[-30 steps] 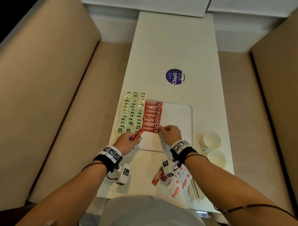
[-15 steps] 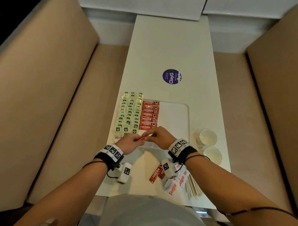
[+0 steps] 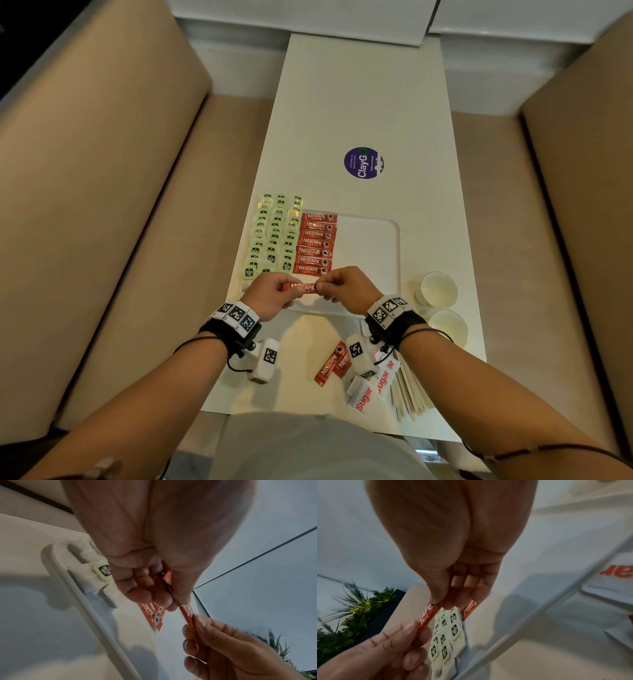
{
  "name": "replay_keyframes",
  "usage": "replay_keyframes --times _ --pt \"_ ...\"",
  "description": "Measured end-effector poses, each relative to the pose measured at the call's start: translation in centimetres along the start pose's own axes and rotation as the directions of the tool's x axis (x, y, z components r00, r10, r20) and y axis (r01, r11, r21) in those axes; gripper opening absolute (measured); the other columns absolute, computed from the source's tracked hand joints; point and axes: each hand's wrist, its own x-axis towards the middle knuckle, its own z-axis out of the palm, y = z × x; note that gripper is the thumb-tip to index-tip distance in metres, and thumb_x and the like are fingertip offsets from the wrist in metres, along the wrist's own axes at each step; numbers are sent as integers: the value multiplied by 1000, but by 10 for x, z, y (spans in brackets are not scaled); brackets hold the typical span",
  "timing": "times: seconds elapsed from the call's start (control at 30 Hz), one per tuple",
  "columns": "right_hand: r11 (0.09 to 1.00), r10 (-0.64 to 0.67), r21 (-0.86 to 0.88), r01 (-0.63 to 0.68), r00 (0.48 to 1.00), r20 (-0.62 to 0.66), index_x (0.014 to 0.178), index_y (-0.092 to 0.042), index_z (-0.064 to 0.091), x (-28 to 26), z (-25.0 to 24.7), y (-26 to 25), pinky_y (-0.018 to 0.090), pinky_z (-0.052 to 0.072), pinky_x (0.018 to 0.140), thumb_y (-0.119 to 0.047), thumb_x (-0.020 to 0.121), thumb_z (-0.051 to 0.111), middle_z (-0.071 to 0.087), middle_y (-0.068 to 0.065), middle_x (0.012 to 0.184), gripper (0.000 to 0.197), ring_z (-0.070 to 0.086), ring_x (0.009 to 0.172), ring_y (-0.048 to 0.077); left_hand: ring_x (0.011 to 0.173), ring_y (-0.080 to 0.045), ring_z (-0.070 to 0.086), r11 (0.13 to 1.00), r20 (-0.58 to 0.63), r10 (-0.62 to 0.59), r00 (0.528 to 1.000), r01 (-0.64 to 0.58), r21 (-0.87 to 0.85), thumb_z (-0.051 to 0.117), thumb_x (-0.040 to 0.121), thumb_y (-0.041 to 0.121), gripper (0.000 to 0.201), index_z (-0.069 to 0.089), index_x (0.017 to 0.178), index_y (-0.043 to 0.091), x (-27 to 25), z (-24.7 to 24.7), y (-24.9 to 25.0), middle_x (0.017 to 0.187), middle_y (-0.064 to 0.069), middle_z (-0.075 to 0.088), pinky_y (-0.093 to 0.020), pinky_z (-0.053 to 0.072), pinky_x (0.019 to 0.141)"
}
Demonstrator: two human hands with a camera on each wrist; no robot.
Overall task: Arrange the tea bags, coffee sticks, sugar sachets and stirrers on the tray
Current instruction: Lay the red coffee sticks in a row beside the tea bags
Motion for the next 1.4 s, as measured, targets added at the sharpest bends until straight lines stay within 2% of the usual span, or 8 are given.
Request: replay_keyframes --times 0.4,0.73,0.9,1.07,1.2,1.27,1.33,1.4 --pt "998 59 29 -58 998 -39 88 -23 75 -3 -2 6 32 58 75 -21 96 68 75 14 89 11 63 72 14 63 -15 60 994 -19 -38 999 36 -102 63 97 10 13 72 106 8 1 -2 -5 87 -9 75 -27 55 68" --pt "984 170 -14 -175 969 -181 92 -14 76 11 -2 23 31 56 74 -19 96 66 71 0 79 12 62 70 12 62 -13 63 991 -41 -80 996 84 106 64 96 18 8 72 94 15 0 -14 -20 88 -3 74 -27 51 64" --pt "958 247 -95 -271 947 -205 90 -14 78 21 6 29 28 53 68 -21 96 64 70 -3 78 17 61 70 10 62 -13 62 976 -36 -71 997 77 205 65 95 18 6 70 92 20 -3 -15 -29 74 2 68 -25 48 64" --pt "937 298 -109 -332 921 -250 86 -15 78 27 17 28 22 47 62 -23 95 67 71 -1 80 16 62 73 11 68 -12 61 956 0 -55 998 53 290 66 94 24 11 69 104 24 -1 -14 -32 74 5 61 -32 55 76" --pt "931 309 -105 -350 907 -285 85 -11 79 33 20 27 20 48 58 -24 92 69 74 2 81 18 64 72 14 67 -11 53 916 61 -44 997 15 400 64 95 27 39 59 133 23 4 -10 -28 72 6 50 -31 52 78" --pt "925 315 -115 -361 902 -296 84 -12 79 36 21 26 25 52 62 -27 92 70 73 1 80 18 66 72 15 73 -12 57 879 111 -30 993 -26 476 63 96 28 53 47 146 24 4 -6 -19 78 3 57 -28 47 75" --pt "922 322 -113 -371 895 -308 85 -15 77 39 21 26 30 56 69 -29 90 72 73 -1 81 16 67 76 16 98 -23 65 825 166 -37 985 -63 562 61 97 28 62 35 154 26 3 -1 -9 108 -8 69 -28 46 83" --pt "917 336 -93 -389 875 -349 90 -17 70 41 22 27 30 52 67 -31 88 74 69 -3 86 15 65 79 15 115 -29 61 758 207 -59 977 -91 646 59 98 31 70 22 158 26 5 2 -4 132 -15 62 -32 47 94"
